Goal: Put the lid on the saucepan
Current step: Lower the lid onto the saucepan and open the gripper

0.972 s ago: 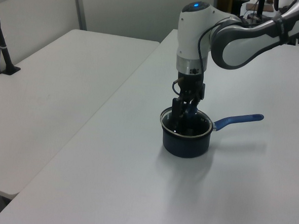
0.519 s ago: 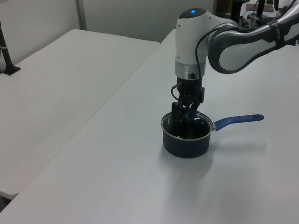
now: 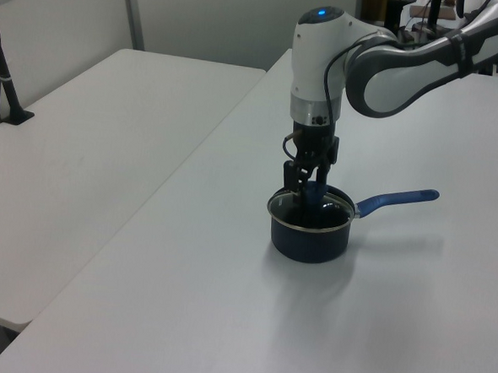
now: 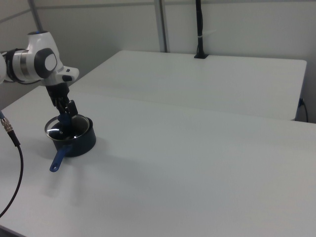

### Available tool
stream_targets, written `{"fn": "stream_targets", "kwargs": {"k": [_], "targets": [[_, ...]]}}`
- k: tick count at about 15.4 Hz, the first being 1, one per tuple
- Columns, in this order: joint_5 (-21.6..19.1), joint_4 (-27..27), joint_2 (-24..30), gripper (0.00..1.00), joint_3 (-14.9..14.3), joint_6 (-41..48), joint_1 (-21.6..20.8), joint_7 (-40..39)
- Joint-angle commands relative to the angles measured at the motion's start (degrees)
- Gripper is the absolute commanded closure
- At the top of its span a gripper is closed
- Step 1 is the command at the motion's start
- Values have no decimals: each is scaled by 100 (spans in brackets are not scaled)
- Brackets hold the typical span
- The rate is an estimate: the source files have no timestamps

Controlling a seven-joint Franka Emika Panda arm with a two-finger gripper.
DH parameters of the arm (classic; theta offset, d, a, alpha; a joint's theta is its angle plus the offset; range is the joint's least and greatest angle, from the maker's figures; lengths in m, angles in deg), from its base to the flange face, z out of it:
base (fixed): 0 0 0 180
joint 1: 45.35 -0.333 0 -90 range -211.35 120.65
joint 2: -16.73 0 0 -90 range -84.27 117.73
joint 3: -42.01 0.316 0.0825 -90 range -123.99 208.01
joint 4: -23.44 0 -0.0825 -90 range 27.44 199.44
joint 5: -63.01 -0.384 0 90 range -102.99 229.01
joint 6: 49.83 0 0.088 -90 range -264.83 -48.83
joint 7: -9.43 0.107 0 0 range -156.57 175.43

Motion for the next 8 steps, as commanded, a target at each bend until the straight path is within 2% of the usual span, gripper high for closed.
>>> {"fn": "stream_targets", "kwargs": {"k": [1, 6, 8], "targets": [[66, -50, 466, 0, -39, 295, 117, 132], [39, -42, 1353, 0, -39, 962, 705, 80], [48, -24, 1766, 0, -56, 1313, 1012, -165]]}}
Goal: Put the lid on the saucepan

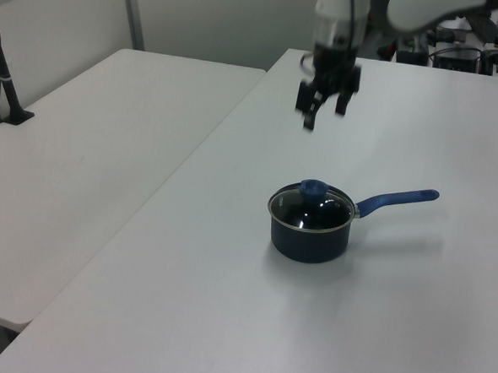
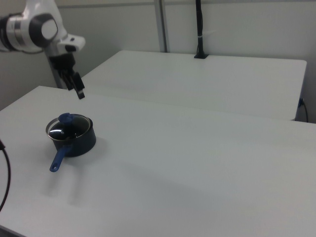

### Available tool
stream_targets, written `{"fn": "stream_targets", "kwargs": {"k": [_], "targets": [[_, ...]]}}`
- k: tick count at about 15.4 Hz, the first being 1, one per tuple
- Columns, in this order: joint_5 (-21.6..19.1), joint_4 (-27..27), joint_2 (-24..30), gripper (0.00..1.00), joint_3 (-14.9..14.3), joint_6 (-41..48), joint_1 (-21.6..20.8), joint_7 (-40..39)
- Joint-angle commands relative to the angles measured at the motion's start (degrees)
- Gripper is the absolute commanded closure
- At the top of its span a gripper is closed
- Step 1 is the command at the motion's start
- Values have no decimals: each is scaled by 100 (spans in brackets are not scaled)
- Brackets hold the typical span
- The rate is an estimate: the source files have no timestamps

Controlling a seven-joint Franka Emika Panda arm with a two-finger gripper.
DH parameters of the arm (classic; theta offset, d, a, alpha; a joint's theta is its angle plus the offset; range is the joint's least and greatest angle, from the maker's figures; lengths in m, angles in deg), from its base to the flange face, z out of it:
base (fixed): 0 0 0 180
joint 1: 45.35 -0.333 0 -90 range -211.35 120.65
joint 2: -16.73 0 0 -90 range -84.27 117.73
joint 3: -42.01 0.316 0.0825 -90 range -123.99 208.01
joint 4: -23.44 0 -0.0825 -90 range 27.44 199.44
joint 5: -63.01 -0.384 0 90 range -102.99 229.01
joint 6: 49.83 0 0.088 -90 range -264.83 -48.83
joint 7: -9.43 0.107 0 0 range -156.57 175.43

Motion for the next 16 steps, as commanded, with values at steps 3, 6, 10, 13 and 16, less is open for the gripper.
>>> {"fn": "stream_targets", "kwargs": {"k": [3, 6, 10, 13, 16], "targets": [[-16, 222, 1190, 0, -110, 988, 784, -1082], [-16, 283, 1419, 0, -618, 1201, 751, -1619], [-16, 363, 1473, 0, -918, 1149, 794, -2902], [-34, 345, 1464, 0, -971, 1114, 777, -3115], [-43, 345, 1446, 0, -971, 1017, 768, -3141]]}}
